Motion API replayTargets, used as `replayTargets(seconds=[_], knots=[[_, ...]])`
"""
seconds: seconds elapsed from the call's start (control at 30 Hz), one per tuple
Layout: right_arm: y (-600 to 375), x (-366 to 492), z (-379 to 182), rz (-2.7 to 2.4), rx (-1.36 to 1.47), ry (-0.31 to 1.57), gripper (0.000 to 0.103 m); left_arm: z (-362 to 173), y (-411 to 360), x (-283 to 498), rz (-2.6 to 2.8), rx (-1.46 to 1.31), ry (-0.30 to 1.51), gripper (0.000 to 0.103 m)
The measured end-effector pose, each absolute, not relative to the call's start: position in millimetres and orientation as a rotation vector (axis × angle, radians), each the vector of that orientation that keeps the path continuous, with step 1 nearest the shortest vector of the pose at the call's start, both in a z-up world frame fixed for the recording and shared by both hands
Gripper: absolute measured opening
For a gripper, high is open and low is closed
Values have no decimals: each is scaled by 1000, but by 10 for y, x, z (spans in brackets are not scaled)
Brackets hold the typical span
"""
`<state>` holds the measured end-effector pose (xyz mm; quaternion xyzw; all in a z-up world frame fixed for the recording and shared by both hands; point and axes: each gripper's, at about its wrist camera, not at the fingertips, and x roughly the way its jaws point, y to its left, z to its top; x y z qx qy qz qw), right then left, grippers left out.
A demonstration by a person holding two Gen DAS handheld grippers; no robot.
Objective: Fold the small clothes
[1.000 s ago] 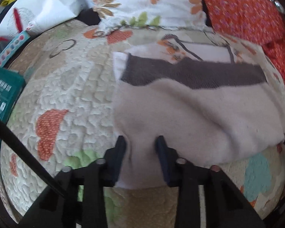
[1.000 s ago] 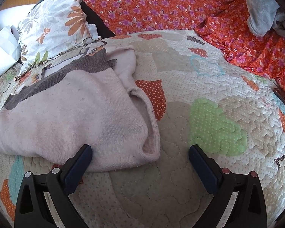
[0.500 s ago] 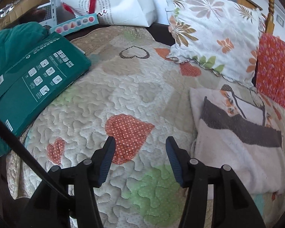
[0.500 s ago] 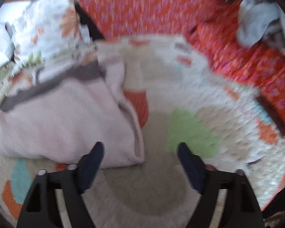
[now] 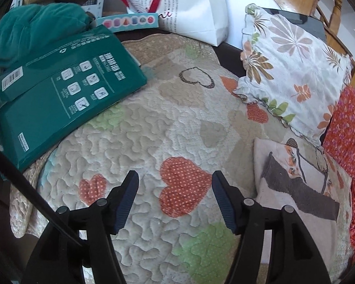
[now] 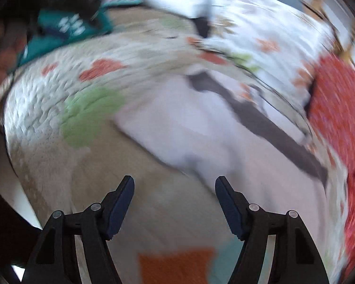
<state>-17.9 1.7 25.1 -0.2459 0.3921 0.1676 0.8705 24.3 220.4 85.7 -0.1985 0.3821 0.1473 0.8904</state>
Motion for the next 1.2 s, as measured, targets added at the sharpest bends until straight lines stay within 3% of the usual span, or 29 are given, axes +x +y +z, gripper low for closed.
replayTargets(seconds=[0.17,0.23,0.27,0.37,0.77,1.03,1.2], knots=[[403,171,212,256,-580,761,67,864,2450,159,324,-488,780,63],[477,332,207,241,-576,777,50,863,2522,130,325,-517,776,63],[506,392,193,251,-561,794,32,864,2559,113,326,-531,772,63],[592,531,217,252,-531,821,18,882,2657,59,336,-561,755,63],[276,730,659,308,-104,936,12,878,2705,39,363,-556,750,63],[-1332,781,1332,172,255,821,11,880,2173,184,283,-436,784,63],[-2797,353,1191,-28,486,802,11,870,1745,247,208,-366,815,63]])
